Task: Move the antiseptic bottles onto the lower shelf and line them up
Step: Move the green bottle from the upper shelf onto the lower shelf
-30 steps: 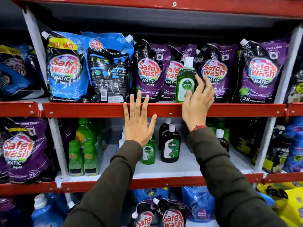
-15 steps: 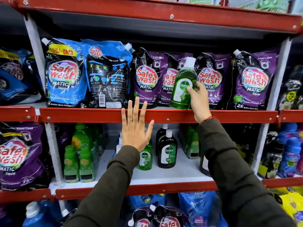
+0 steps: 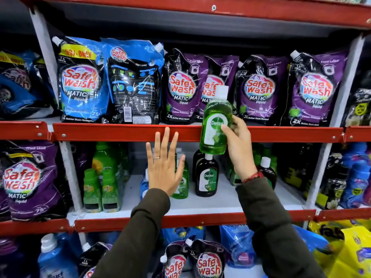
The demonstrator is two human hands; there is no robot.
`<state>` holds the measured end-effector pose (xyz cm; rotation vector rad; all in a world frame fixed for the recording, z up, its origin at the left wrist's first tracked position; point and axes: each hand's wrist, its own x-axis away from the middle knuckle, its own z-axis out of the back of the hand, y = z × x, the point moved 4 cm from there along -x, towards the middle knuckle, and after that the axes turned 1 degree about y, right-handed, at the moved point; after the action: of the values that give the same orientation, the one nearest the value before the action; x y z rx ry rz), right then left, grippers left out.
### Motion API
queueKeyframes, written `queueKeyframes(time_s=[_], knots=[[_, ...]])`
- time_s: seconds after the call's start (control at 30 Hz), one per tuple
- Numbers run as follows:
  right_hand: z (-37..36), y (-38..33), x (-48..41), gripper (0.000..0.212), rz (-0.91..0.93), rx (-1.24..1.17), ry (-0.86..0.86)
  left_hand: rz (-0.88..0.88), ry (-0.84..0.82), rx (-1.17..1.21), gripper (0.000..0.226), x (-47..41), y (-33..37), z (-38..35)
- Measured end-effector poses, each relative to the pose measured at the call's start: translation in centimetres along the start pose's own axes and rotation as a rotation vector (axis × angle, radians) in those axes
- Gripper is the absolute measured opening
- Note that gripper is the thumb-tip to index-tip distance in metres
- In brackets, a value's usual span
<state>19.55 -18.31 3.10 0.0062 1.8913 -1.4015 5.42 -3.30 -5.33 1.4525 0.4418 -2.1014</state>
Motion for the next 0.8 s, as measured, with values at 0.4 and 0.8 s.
queueKeyframes(time_s=[0.4,0.8], knots=[[-2.6,11.4,9.2,0.031,-0.143,0.111,-0.175,0.067,-0.285,0.071,0.068,13.0,-1.5,-3.8],[-5.4,21.2,9.3,0.040,-0.330,0.134,-0.278,0.122,-0.516,0.069,0.066,21.8,-2.4,-6.9]])
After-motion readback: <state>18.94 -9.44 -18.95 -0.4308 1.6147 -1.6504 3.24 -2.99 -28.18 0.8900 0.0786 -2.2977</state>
